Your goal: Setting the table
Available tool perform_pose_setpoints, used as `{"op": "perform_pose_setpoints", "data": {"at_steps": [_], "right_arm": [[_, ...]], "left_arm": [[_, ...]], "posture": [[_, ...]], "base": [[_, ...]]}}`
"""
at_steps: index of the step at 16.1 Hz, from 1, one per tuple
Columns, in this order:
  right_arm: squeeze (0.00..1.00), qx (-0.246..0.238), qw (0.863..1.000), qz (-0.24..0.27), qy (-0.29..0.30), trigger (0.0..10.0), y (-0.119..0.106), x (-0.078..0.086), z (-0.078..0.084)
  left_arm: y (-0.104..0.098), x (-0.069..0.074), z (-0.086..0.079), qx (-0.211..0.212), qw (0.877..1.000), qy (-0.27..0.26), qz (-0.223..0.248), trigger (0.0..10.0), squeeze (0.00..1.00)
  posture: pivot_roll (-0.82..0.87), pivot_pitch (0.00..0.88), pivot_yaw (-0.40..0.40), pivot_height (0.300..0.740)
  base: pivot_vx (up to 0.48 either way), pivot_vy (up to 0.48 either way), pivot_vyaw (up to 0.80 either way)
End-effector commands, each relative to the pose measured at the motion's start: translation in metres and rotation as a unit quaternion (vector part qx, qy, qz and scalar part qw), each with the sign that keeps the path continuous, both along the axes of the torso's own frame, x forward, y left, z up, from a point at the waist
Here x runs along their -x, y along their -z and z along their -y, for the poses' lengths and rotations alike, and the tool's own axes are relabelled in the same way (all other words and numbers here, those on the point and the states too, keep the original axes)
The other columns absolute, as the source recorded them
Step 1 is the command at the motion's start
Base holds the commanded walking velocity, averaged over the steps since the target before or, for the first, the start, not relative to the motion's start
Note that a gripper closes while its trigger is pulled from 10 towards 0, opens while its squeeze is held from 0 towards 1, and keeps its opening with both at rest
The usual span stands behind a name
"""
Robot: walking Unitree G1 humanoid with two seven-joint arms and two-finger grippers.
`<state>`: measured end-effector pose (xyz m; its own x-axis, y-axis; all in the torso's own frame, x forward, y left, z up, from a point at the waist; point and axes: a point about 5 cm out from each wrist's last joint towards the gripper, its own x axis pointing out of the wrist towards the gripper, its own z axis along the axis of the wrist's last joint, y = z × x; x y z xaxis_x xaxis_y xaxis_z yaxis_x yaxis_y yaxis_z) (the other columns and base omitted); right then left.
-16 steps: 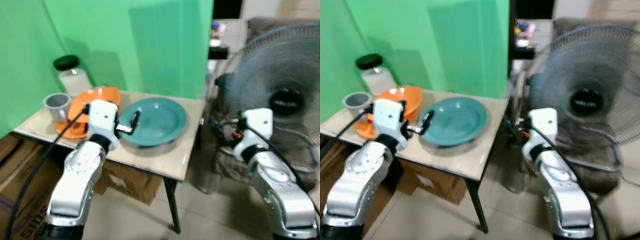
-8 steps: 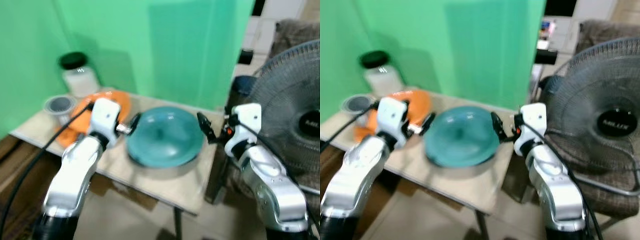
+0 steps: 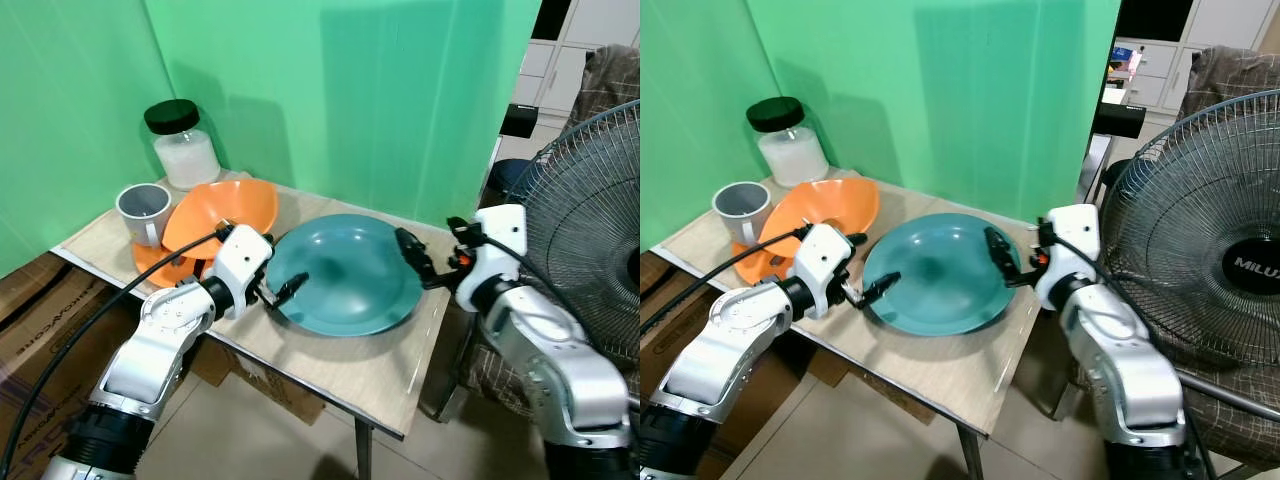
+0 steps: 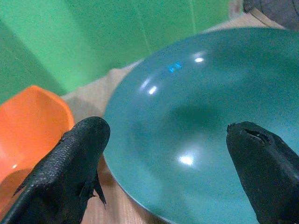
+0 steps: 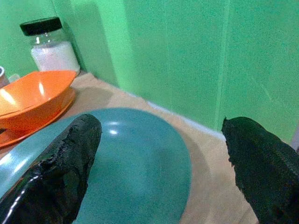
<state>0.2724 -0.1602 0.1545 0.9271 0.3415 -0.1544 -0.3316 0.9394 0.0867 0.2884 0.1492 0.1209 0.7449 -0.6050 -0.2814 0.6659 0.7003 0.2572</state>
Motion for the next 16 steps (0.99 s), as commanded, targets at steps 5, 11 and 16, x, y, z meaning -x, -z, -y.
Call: {"op": "perform_pose_setpoints", "data": {"at_steps": [5,11,16], "right_arm": [[0.00,-0.015,0.998,-0.059,-0.021,10.0,0.008,0.000,0.001],[0.00,-0.074,0.987,-0.136,-0.033,10.0,0.014,-0.001,-0.002],[0.00,-0.081,0.978,-0.174,-0.079,9.3,0.018,0.005,-0.013]], "left_arm": [[0.017,0.006,-0.007,-0.045,0.999,0.015,-0.017,10.0,0.00],[0.035,0.022,-0.012,-0.081,0.996,0.027,-0.026,10.0,0.00],[0.040,0.025,-0.011,-0.088,0.996,0.030,-0.018,10.0,0.00]], "posture": [[0.06,0.000,0.096,0.740],[0.06,0.000,0.086,0.740],[0.06,0.000,0.081,0.740]], "base": [[0.000,0.000,0.00],[0.000,0.000,0.00],[0.000,0.000,0.00]]}}
